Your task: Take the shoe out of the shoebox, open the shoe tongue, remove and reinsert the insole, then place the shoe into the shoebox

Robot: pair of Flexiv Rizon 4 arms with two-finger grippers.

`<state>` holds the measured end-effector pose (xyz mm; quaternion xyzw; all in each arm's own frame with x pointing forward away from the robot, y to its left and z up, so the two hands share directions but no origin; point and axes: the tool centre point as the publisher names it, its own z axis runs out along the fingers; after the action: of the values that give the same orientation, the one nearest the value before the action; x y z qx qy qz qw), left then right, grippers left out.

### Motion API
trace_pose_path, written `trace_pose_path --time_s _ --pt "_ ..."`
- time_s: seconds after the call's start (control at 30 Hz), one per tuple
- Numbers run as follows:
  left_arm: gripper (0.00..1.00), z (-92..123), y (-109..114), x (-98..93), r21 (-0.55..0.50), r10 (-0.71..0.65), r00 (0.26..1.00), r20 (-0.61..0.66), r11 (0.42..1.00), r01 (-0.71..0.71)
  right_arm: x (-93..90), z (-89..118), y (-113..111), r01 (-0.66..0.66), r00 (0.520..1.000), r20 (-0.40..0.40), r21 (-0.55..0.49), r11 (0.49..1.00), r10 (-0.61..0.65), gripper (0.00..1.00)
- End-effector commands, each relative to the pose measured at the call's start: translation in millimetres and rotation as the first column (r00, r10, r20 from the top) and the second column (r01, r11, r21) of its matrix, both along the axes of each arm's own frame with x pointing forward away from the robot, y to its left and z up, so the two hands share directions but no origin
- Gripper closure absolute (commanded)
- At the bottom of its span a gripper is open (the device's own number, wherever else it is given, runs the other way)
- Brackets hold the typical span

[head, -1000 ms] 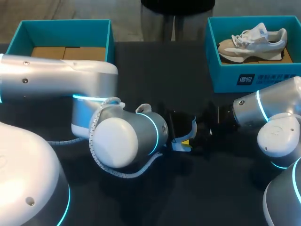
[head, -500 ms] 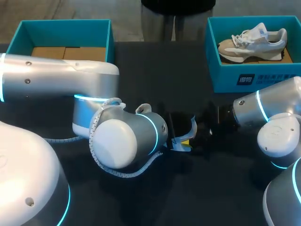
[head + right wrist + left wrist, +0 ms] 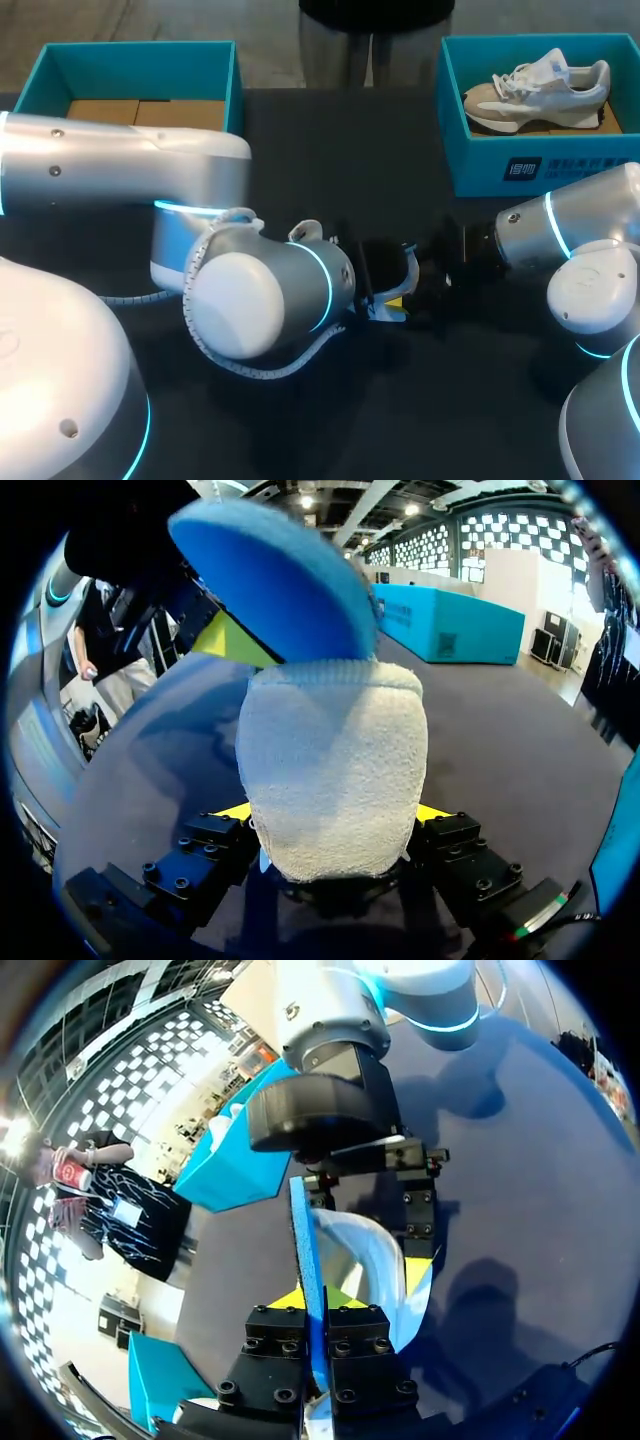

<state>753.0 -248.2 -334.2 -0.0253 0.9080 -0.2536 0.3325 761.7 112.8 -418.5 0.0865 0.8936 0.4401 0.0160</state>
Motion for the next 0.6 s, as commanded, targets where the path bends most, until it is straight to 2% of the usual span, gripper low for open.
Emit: trace_pose_path --time_s 0.03,0.6 --pt "1.0 12.2 2.2 -1.7 -0.01 0.001 1.0 0.0 1.0 -0.001 1.5 -2.7 -1.4 0.0 1.0 0.0 -0.002 1.0 0.0 1.0" --pt "1.0 65.1 -23.0 8.4 -0.12 -0.025 0.999 -0.032 0.993 0.021 1.5 -2.7 -1.4 0.0 1.0 0.0 -0.002 1.0 0.0 1.0"
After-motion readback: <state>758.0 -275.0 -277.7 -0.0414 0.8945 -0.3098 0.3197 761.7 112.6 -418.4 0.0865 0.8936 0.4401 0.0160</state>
